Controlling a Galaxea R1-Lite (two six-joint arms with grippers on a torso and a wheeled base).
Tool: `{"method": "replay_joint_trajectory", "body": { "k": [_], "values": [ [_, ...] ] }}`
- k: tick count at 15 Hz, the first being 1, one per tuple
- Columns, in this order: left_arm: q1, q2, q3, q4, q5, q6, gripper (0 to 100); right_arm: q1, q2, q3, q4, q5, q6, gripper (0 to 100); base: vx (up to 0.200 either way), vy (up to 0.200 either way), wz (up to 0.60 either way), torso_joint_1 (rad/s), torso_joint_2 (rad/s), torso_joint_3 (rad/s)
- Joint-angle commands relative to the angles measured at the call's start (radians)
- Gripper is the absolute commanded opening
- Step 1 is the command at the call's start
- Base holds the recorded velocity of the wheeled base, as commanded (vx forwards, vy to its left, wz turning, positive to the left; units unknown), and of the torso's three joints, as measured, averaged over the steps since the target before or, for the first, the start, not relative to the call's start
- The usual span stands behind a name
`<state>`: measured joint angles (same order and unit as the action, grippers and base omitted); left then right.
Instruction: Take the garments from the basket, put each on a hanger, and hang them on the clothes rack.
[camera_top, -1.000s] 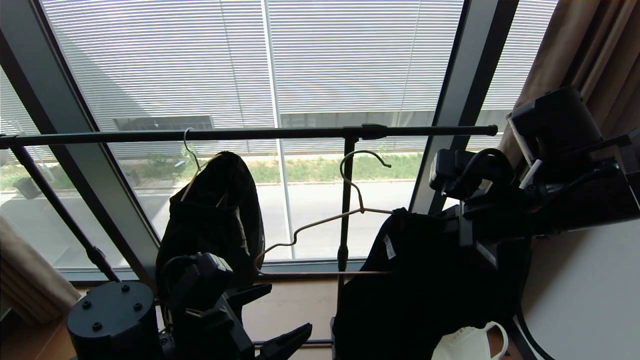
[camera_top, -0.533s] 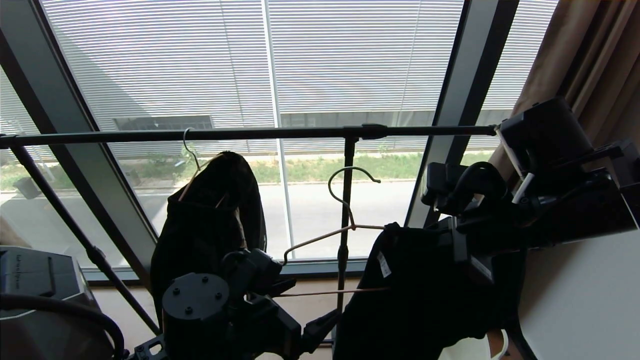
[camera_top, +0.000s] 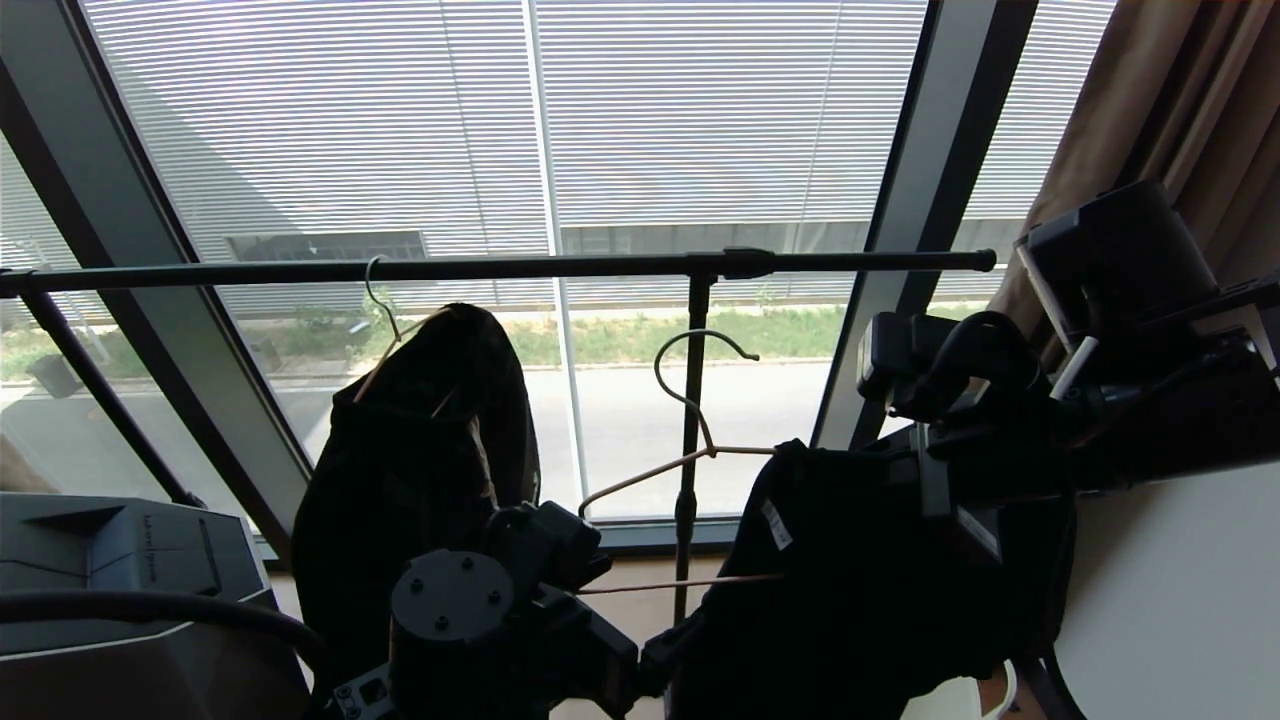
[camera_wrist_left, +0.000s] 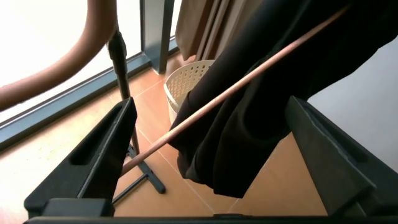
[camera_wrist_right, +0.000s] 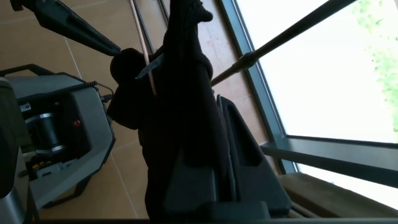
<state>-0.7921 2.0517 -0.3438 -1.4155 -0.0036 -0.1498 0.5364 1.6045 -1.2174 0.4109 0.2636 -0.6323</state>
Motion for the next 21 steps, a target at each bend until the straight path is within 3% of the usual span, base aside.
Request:
{"method": "replay_joint_trajectory", "body": {
  "k": [1,9,10,11,17,19,21],
  "values": [
    [0.004,-0.058,-0.001,0.003,0.005,-0.001,100,-0.001,-0.005,0.003,0.000,0.000,-0.001,0,0.000,0.000,0.00,0.000,0.00,0.000],
    [-0.018,-0.186,0.063,0.001,0.005,-0.002,100,-0.007,0.003,0.001,-0.014,-0.038,0.023,0,0.000,0.000,0.00,0.000,0.00,0.000],
    [-0.021,-0.199,0.089,0.001,0.004,-0.025,100,-0.007,-0.006,0.015,-0.057,-0.038,0.103,0,0.000,0.000,0.00,0.000,0.00,0.000],
    [-0.021,-0.197,0.095,0.003,0.004,-0.080,100,-0.009,-0.020,0.024,-0.069,-0.035,0.122,0,0.000,0.000,0.00,0.000,0.00,0.000],
    [-0.022,-0.186,0.118,0.003,0.004,-0.160,100,-0.024,-0.060,0.030,-0.073,-0.034,0.125,0,0.000,0.000,0.00,0.000,0.00,0.000],
    [-0.018,-0.137,0.117,0.004,0.004,-0.212,100,-0.024,-0.084,0.041,-0.075,-0.032,0.126,0,0.000,0.000,0.00,0.000,0.00,0.000],
    [-0.015,-0.090,0.092,0.003,0.005,-0.214,100,-0.022,-0.087,0.041,-0.075,-0.032,0.126,0,0.000,0.000,0.00,0.000,0.00,0.000]
  ]
}}
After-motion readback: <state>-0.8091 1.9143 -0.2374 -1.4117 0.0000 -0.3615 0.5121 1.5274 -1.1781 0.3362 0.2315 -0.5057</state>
